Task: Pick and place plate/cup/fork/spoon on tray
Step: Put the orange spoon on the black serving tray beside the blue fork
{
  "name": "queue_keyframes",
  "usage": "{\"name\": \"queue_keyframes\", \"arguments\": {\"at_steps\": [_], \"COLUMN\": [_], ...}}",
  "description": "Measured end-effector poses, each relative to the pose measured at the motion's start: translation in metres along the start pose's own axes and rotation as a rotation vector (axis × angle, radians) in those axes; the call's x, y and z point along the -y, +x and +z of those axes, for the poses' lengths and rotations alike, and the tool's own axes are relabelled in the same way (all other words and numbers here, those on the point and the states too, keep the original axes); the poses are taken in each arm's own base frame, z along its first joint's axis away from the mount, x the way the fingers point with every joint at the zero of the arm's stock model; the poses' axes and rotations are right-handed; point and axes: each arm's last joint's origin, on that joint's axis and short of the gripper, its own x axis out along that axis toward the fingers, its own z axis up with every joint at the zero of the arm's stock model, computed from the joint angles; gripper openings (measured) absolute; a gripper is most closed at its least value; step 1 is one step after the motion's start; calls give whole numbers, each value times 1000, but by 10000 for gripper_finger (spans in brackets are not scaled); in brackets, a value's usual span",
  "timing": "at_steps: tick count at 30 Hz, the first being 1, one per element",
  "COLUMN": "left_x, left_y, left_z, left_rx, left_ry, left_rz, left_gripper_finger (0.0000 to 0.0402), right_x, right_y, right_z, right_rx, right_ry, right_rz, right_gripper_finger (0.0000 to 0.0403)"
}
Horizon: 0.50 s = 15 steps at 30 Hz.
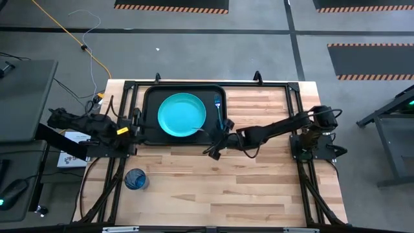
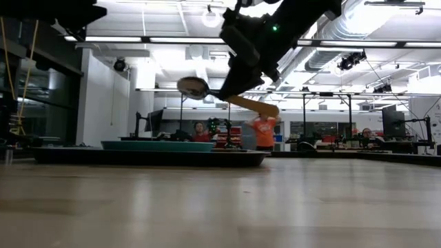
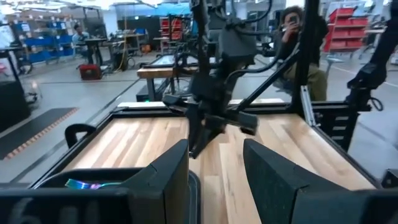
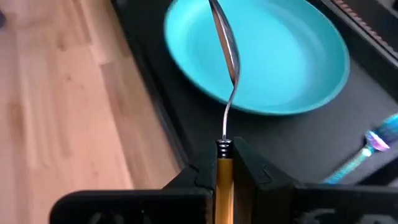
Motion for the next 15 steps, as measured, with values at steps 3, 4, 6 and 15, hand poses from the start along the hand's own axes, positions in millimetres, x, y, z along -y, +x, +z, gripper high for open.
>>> {"name": "queue_keyframes", "arguments": {"at_steps": [3,4,6,15], "left_x": [0,-1,0,-1], "left_y": [-2,-2,-2,-1], "left_z": [1,0,0,2], "left_rx": [10,8,9,26], "left_ry": [-4,-4,-4,24], "left_rz": [-4,-4,-3,22], "left_gripper_finger": [144,144,144,144], "right_x": [7,11,19,50], "right_y": [-5,-7,-12,-49], "right_z": [-8,-14,-27,-61], "right_rx": [43,53,91,448], "right_ry": [28,50,115,363], "right_rz": [0,5,39,193], "right_gripper_finger": [5,5,5,5]}}
